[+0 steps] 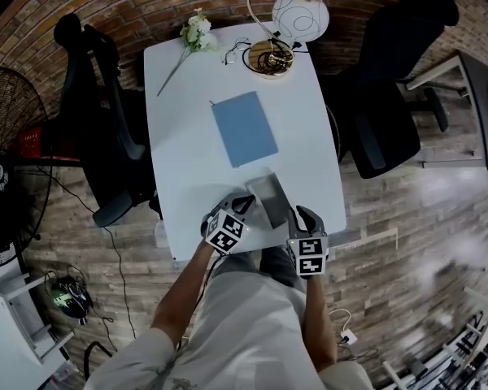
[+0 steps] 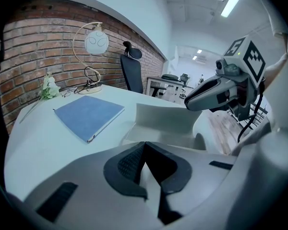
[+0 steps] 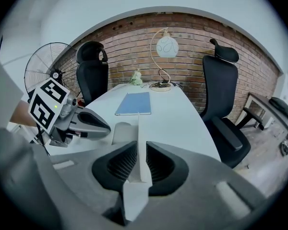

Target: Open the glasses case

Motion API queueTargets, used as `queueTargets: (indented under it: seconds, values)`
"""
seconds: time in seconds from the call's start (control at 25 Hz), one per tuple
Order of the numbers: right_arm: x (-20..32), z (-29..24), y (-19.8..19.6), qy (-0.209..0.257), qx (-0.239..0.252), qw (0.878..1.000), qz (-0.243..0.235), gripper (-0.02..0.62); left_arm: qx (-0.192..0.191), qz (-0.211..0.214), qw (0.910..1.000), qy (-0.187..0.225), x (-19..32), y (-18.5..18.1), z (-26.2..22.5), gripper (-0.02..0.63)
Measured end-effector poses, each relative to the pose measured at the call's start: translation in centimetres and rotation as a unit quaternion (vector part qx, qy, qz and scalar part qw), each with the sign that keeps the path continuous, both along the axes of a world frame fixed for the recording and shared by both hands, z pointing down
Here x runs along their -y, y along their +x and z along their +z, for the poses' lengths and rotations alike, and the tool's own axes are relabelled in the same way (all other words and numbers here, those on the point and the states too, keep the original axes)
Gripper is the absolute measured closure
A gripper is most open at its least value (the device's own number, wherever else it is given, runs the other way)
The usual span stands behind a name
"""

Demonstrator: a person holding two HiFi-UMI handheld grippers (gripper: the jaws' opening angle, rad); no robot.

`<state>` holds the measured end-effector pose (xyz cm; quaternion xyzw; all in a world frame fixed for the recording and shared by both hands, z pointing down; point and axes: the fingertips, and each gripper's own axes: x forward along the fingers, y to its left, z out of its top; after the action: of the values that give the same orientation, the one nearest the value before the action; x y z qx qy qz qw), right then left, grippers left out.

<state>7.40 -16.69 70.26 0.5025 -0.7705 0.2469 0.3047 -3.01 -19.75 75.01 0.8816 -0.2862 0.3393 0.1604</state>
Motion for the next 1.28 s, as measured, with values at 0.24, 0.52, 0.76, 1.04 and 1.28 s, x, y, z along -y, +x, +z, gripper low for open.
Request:
queueTargets:
  seconds: [0.24,0.52,0.76,1.04,1.28]
  values:
    - [0.2,-1.7,-0.5,0.026,0.000,1.000,-0.009,0.531,-0.023,-0.016,0.9992,0.027,0.7,-0.5,-2.5,0.603]
    - [1.2,-4.8,-1.0,0.081,0.003,0.997,-0.016,0.532,-0.057,-0.040,0.9946,0.076,1.5,-1.1,-7.1,0.603]
    - [1.8,-7.9,-1.4,0.124,0.010,0.992,-0.021,0.540,-0.090,-0.051,0.9880,0.115,1.6,-1.7,-11.2,0.603]
    - [1.7,-11.7,-2.3,0.169,0.018,0.985,-0.026,0.540,-0.120,-0.057,0.9792,0.154,1.2,-2.8,-15.5,0.603]
    - [1.2,-13.8,-2.7,0.190,0.029,0.981,-0.021,0.541,-0.135,-0.055,0.9738,0.174,0.9,-3.2,-17.7,0.603]
